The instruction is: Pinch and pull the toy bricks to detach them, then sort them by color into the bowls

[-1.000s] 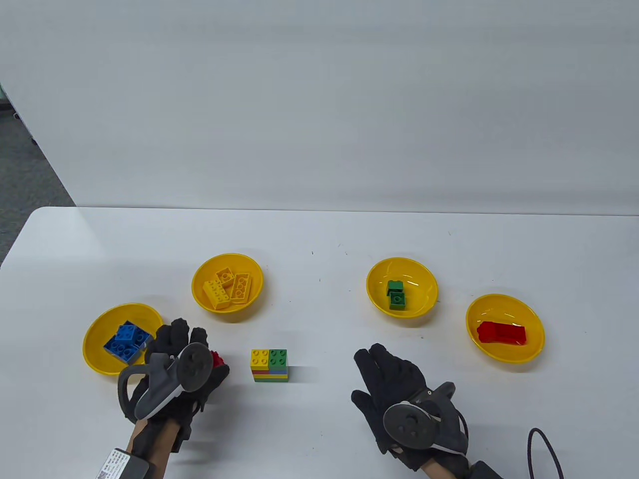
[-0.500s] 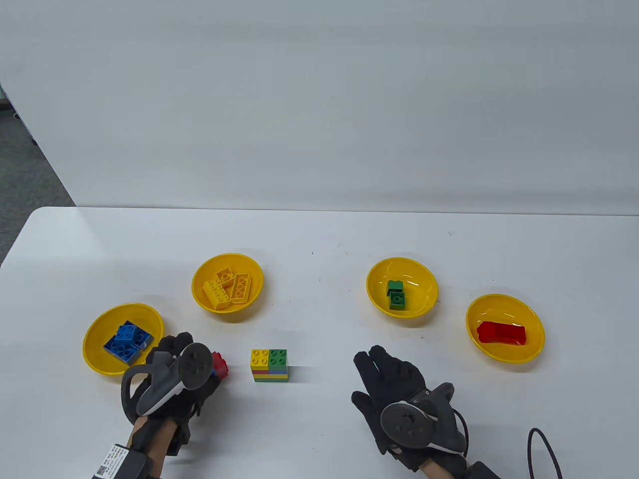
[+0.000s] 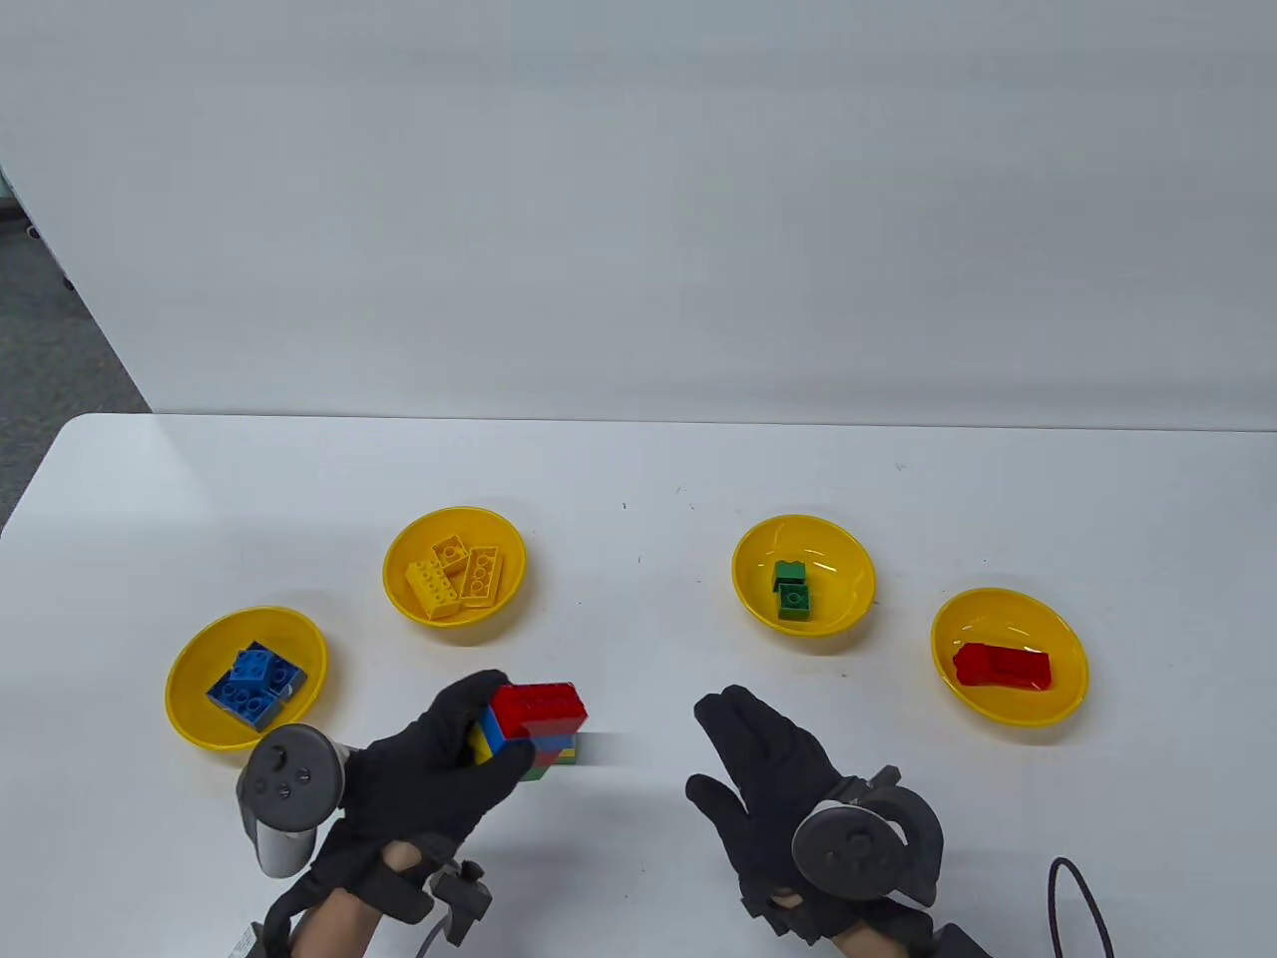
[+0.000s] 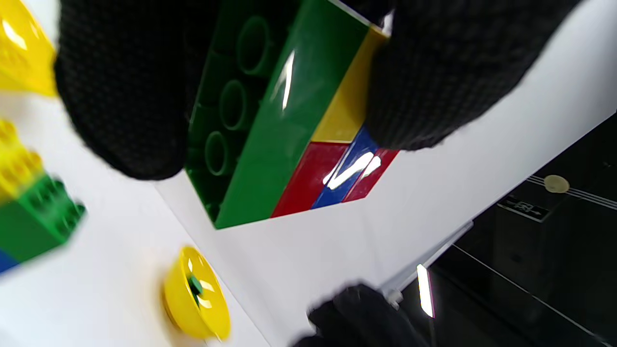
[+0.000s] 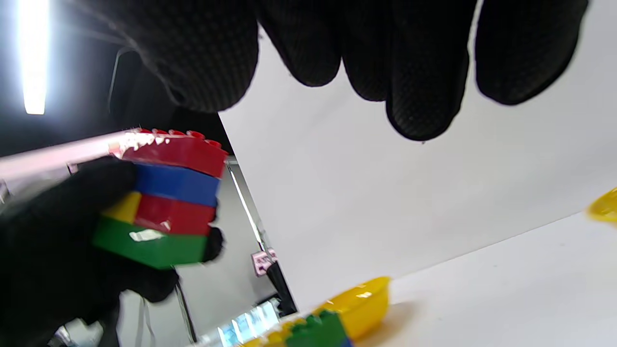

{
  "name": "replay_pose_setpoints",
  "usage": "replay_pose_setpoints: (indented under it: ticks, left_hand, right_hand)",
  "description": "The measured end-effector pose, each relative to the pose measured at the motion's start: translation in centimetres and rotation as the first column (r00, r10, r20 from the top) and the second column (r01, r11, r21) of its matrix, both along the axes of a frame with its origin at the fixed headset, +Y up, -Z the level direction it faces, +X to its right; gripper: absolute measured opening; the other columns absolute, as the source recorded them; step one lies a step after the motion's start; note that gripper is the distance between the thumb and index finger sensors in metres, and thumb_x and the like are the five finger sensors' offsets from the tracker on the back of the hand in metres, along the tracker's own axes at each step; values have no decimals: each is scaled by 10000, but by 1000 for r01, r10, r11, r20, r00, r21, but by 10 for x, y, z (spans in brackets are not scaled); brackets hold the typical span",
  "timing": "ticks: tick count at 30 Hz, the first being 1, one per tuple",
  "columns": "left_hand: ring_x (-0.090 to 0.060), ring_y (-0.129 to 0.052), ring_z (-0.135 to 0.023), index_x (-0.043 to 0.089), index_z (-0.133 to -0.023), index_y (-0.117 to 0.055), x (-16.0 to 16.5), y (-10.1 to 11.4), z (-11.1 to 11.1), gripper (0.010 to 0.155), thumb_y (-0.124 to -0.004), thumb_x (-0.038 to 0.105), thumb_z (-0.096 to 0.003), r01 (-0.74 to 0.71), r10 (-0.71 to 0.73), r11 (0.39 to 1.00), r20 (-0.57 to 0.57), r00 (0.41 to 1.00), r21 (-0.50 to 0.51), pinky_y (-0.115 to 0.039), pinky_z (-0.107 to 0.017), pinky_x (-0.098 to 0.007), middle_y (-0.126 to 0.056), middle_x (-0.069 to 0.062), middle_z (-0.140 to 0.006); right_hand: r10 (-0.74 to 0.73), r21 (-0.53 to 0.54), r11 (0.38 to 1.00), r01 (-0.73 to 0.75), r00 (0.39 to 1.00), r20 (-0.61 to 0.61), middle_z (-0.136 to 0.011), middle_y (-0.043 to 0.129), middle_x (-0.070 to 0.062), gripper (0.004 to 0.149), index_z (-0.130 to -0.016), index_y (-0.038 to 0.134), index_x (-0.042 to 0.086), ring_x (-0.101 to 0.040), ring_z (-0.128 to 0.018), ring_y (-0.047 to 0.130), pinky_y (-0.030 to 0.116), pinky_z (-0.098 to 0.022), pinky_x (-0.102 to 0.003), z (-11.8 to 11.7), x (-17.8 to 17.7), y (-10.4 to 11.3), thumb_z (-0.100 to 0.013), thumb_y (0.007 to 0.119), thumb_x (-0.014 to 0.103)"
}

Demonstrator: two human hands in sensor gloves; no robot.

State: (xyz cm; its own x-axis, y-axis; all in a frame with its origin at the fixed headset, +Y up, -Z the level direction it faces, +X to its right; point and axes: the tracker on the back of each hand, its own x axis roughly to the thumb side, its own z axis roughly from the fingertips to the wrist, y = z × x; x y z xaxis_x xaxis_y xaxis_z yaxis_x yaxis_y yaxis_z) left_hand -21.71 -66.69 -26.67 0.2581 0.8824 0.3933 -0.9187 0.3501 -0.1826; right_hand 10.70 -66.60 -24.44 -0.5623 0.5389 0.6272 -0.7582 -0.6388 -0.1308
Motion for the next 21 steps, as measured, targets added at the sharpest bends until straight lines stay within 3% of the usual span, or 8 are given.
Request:
replay_pose_setpoints:
  ticks: [3,6,10,12,21]
  left_hand:
    - [-505,-1049,-728,205,-970,-771,20,-8,-3,660,-1043,417,-408,34,-33,999,60,998,-19,-974,-354,-526,-958,-243,-890]
    - [-500,-1051,-729,201,-969,-772,37,-17,-7,662,-1044,416,-405,57,-52,998,121,991,-41,-970,-379,-518,-960,-240,-890]
    - [-494,-1049,-728,198,-968,-764,50,-23,-8,671,-1041,422,-399,71,-63,996,140,988,-50,-965,-386,-512,-958,-233,-890]
    - [-492,-1047,-732,201,-967,-761,53,-24,-8,673,-1039,425,-397,75,-66,996,151,986,-51,-963,-389,-514,-954,-229,-893]
    - [-466,-1054,-727,188,-967,-741,61,-32,-4,704,-1058,414,-380,85,-79,996,141,987,-41,-956,-415,-506,-952,-214,-883]
  right_hand:
    - [-154,-114,983,142,982,-106,-988,646,-295,740,-996,624,37,-513,-749,851,710,-499,-711,-5,-9,0,-379,857,374]
    - [-180,-253,958,132,967,-178,-1024,561,-303,776,-1025,555,40,-547,-799,775,660,-523,-733,-13,-18,-7,-387,838,379]
    - [-162,-282,953,108,971,-176,-946,678,-303,700,-972,660,23,-497,-715,862,724,-486,-690,-21,-19,-17,-380,844,347]
    - [-205,-277,947,163,970,-132,-861,779,-285,629,-912,743,17,-448,-604,937,769,-446,-662,-22,-17,-18,-368,850,313]
    - [-228,-274,940,203,972,-62,-734,920,-293,613,-809,826,-30,-399,-429,1066,902,-295,-567,-19,-16,-18,-285,834,288]
